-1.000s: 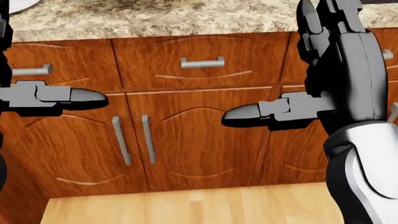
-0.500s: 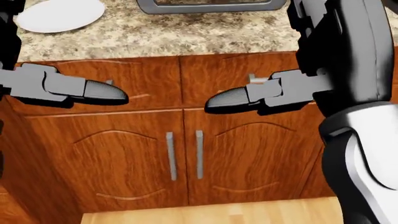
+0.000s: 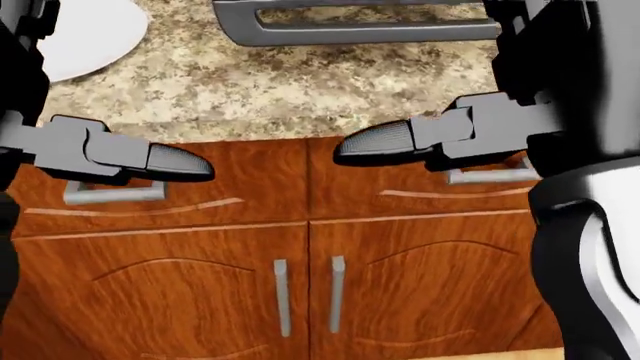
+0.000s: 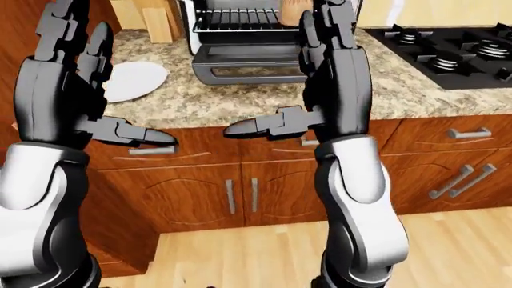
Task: Pick the scone from the rack and place it on the plate on the counter.
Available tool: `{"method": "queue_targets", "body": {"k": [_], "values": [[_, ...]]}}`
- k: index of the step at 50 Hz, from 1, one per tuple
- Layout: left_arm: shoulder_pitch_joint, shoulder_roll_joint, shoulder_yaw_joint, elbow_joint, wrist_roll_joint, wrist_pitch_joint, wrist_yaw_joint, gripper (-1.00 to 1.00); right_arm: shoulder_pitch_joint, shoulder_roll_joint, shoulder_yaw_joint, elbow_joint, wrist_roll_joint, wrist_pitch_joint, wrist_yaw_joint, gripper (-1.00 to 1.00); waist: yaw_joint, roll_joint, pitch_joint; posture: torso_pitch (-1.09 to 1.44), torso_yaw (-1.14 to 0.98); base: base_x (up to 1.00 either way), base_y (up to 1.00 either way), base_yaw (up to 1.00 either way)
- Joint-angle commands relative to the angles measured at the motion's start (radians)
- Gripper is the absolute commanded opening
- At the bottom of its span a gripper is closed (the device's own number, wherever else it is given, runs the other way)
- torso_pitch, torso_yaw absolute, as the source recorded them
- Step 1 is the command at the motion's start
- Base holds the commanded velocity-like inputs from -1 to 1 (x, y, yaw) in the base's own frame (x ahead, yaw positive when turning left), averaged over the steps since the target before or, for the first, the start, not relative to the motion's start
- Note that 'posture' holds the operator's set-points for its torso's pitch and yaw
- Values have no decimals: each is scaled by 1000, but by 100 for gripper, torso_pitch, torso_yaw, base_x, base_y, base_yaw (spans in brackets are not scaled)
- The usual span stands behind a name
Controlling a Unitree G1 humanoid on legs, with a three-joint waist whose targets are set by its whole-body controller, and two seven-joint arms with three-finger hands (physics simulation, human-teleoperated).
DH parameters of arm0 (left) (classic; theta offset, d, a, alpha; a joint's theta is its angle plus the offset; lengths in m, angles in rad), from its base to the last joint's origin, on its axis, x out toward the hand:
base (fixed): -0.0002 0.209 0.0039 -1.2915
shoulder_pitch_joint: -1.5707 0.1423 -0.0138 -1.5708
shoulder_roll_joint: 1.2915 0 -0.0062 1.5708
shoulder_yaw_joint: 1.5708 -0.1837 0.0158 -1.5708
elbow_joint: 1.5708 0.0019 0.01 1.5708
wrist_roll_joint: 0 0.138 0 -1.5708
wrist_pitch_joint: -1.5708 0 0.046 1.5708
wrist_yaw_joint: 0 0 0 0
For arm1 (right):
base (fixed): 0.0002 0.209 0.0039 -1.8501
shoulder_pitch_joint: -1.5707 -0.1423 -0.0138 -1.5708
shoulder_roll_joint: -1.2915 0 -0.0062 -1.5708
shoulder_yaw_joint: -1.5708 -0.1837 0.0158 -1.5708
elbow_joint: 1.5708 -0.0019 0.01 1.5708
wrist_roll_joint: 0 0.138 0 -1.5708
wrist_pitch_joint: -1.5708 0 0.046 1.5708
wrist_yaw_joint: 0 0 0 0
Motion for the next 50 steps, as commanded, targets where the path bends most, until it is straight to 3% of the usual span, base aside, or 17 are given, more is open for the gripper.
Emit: {"method": "queue_targets", "body": {"k": [1,3,4,5,6,7,13,15,16,18,19,20,23,27,28,42,50], "values": [[-23,11,20,-28,12,-28,12,100,-27,-5,9,-32,17,-27,-3,100,8,-2,-24,0,0,0,0,0],[-26,10,20,-28,11,-28,12,100,-29,-7,7,-37,25,-29,-5,100,11,-5,-29,0,0,0,0,0],[-24,12,18,-29,15,-26,10,100,-29,-10,8,-37,26,-31,-6,100,18,24,-35,0,0,0,0,0],[-26,12,21,-33,14,-22,10,100,-34,-13,4,-43,32,-26,-8,100,39,92,-45,0,0,0,0,0],[-29,12,22,-34,13,-19,9,100,-38,-14,2,-48,39,-21,-10,100,45,93,-51,0,0,0,0,0],[-32,15,23,-33,14,-18,9,100,-38,-17,4,-49,40,-23,-10,100,54,70,-24,0,0,0,0,0],[-45,21,27,-38,12,-6,7,100,-48,-26,-4,-77,60,-4,-27,100,56,36,-1,0,0,0,0,0],[-51,27,36,-40,8,-2,8,100,-54,-30,-4,-84,64,4,-34,100,56,18,-5,0,0,0,0,0],[-50,29,36,-37,8,-6,10,100,-58,-30,-2,-83,65,2,-36,100,58,0,-13,0,0,0,0,0],[-46,30,39,-34,6,-11,12,100,-55,-31,0,-84,65,0,-37,100,62,-69,-40,0,0,0,0,0],[-45,32,39,-35,6,-11,13,100,-55,-32,1,-86,64,0,-37,100,52,-17,-28,0,0,0,0,0],[-46,32,41,-33,4,-11,14,100,-55,-33,-1,-90,66,4,-37,100,46,-19,-36,0,0,0,0,0],[-45,33,38,-23,5,-22,19,100,-50,-32,0,-90,69,-2,-32,100,30,14,-53,0,0,0,0,0],[-41,34,38,-22,6,-23,19,100,-43,-33,-1,-84,65,-21,-29,100,22,8,-68,0,0,0,0,1],[-39,34,38,-20,7,-26,20,100,-42,-32,-2,-85,69,-23,-27,100,28,13,-88,0,0,0,0,30],[-25,34,41,-36,9,-24,18,100,-32,-27,14,-53,23,-62,-21,100,22,13,-54,0,0,0,0,28],[-31,34,41,-28,11,-25,17,100,-30,-18,12,-55,15,-58,-11,100,4,12,-56,0,0,0,0,0]]}}
